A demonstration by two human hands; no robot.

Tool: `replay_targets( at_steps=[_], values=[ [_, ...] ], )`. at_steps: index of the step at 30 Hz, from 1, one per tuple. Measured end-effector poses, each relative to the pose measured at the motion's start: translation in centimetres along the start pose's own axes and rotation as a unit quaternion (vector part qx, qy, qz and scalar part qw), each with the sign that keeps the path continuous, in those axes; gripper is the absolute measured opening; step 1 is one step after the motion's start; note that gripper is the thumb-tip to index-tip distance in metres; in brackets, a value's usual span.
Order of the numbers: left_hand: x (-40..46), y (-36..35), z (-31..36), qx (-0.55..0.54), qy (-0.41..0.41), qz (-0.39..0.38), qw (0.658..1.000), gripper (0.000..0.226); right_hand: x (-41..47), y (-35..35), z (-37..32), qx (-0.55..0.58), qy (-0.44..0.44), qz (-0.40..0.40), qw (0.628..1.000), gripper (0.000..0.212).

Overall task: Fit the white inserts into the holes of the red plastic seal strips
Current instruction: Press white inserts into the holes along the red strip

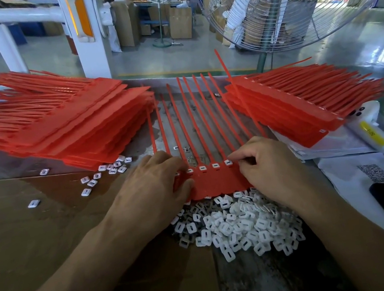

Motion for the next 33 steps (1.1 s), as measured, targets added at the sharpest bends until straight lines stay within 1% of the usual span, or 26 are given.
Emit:
replay_targets(
  at_steps=[12, 16, 21, 25, 28, 33],
  values=[
    [0.1, 0.0, 0.1, -0.003, 0.004, -0.001, 1.000, 0.041, -0.1, -0.6, -1.8, -0.097, 0.043, -0.050, 0.993, 0.031],
    [0.1, 0.0, 0.0, -0.004, 0.001, 0.003, 1.000, 0.040, 0.2, -0.8, -2.2, -0.144, 0.056, -0.055, 0.986, 0.031],
    [0.0, 0.1, 0.0, -0.006, 0.000, 0.004, 1.000, 0.040, 0.6, -0.9, -2.7, -0.176, 0.058, -0.057, 0.981, 0.030],
    [0.0, 0.1, 0.2, -0.006, -0.003, 0.005, 1.000, 0.040, 0.1, -0.8, -2.3, -0.157, 0.063, -0.060, 0.984, 0.033],
    [0.0, 0.1, 0.0, -0.006, -0.006, 0.008, 1.000, 0.040, 0.2, -0.8, -1.7, -0.130, 0.065, -0.059, 0.988, 0.031],
    [0.1, 0.0, -0.1, -0.007, -0.004, 0.009, 1.000, 0.041, 0.1, 0.0, -0.2, 0.014, 0.047, -0.082, 0.995, 0.018]
  ],
)
Point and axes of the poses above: each hand's wrist, its own x-axis towards the middle knuckle, its own y-axis out of the back of the hand, z = x × y, the point moved 9 cm from there along x, towards the middle knuckle, and after that the axes turned 7 degrees about y, right-handed, at the moved point
